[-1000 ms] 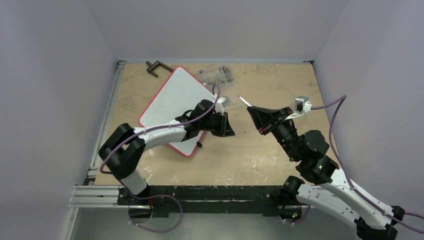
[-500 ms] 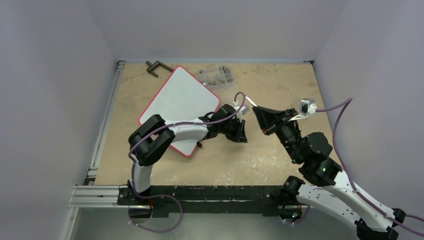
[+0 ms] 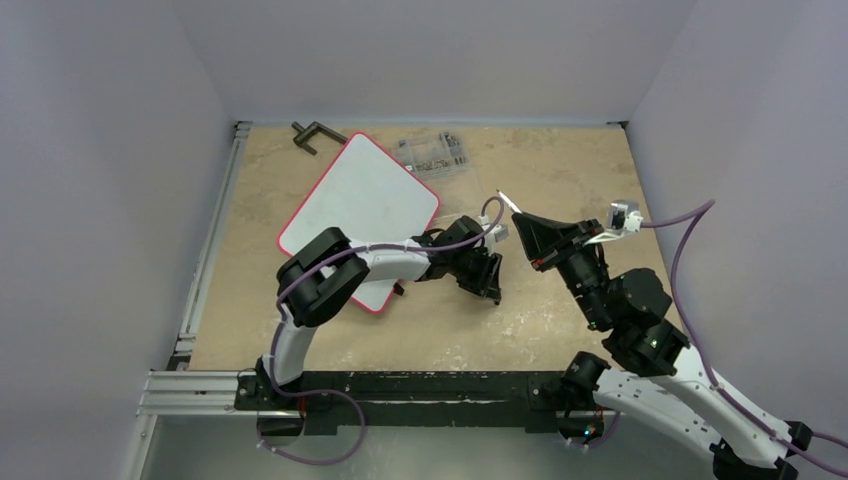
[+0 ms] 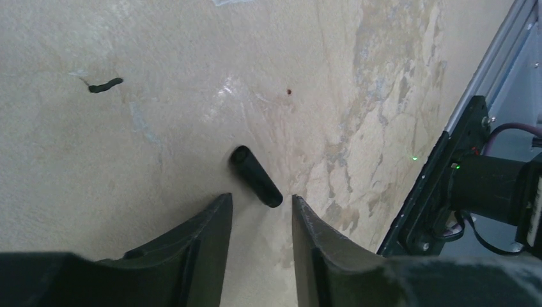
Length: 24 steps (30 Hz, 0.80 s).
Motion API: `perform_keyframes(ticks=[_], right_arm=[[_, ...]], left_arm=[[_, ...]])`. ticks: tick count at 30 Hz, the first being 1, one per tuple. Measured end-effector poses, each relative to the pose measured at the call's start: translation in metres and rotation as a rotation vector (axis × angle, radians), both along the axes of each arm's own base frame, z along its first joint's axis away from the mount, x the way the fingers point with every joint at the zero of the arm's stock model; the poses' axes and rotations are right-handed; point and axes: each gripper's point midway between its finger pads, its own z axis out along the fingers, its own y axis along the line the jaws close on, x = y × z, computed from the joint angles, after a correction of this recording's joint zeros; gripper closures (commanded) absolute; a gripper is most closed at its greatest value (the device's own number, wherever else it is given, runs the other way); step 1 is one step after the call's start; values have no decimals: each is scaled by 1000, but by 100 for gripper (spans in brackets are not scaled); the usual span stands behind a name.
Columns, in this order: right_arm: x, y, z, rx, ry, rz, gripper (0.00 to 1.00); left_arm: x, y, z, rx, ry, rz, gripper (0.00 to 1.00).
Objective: Write a sentence on the whiteboard
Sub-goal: Place the pen cap at the center of the board, then move the whiteboard to the center of the board.
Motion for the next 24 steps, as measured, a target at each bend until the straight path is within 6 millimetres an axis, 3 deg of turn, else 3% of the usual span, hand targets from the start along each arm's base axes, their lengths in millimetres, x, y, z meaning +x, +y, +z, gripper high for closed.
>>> perform_keyframes(ticks=[8,12,15,20,24], right_arm=[[0,0,0,0,0,0,100],[0,0,0,0,-1,0,100],[0,-1,1,0,-1,-1,100],[-3,-4,12,7,-19,-3,100],[-5,-8,26,21,-42,-5,100]], left_arm=[[-9,-7,8,-9,-4,-52,33],[-13,1,15,22,-8,-66,29],[-14,12,32,49,-29,-68,28],[4,36,102,-11,-116,-32,29],[42,79,168,-47,-236,67,29]])
